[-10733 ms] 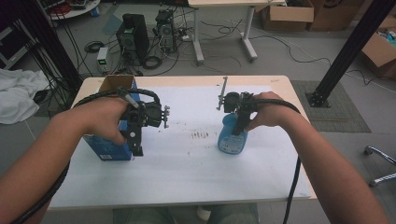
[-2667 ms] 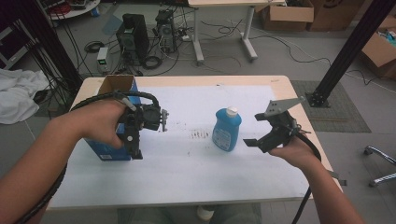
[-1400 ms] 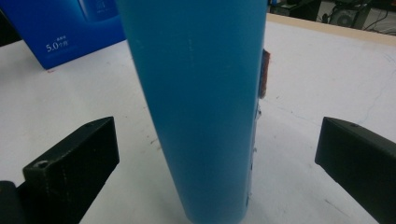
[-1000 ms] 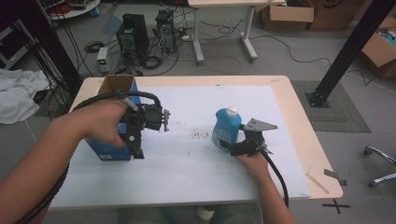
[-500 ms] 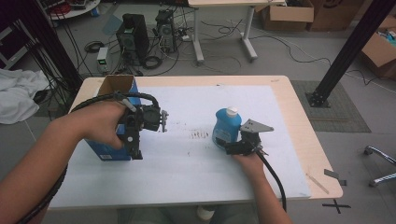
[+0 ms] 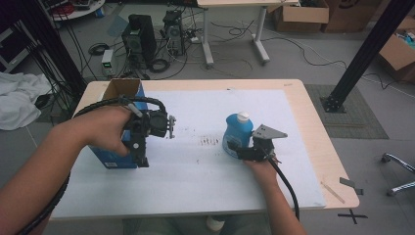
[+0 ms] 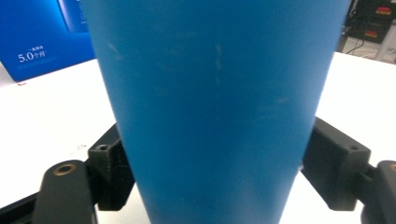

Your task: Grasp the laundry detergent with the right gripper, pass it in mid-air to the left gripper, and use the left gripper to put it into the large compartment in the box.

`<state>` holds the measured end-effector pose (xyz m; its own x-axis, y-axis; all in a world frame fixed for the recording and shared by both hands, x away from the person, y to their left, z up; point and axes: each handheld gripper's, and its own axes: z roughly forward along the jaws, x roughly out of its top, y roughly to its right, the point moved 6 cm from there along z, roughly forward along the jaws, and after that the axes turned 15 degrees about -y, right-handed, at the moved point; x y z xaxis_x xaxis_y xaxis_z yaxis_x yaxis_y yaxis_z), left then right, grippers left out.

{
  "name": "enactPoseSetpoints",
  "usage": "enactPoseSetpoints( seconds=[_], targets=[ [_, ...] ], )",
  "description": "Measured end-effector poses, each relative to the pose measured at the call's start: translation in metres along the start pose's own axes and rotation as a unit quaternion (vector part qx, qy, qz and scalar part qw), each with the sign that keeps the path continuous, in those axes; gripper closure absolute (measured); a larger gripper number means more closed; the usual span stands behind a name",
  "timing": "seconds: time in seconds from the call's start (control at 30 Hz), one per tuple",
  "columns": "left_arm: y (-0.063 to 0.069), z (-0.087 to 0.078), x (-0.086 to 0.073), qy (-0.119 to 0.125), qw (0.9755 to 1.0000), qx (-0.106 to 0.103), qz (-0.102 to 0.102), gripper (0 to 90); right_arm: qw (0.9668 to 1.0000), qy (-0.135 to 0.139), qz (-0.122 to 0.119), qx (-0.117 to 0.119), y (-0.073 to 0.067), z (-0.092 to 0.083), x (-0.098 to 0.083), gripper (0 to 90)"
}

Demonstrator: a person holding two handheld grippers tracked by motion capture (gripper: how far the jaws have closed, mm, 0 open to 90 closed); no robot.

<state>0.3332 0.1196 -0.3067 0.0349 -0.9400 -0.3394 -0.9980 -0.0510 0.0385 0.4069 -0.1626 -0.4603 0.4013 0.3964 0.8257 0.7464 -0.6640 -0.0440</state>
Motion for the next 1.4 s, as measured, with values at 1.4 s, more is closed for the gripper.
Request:
enactPoseSetpoints(
  seconds=[1.4],
  targets=[
    [-0.0032,0.0017,0.0065,-0.008,0.9999,-0.004,0.006,0.1,1.0,0.004,-0.004,0.0,-0.0031,0.0001,0.0031,45.3]
  ],
)
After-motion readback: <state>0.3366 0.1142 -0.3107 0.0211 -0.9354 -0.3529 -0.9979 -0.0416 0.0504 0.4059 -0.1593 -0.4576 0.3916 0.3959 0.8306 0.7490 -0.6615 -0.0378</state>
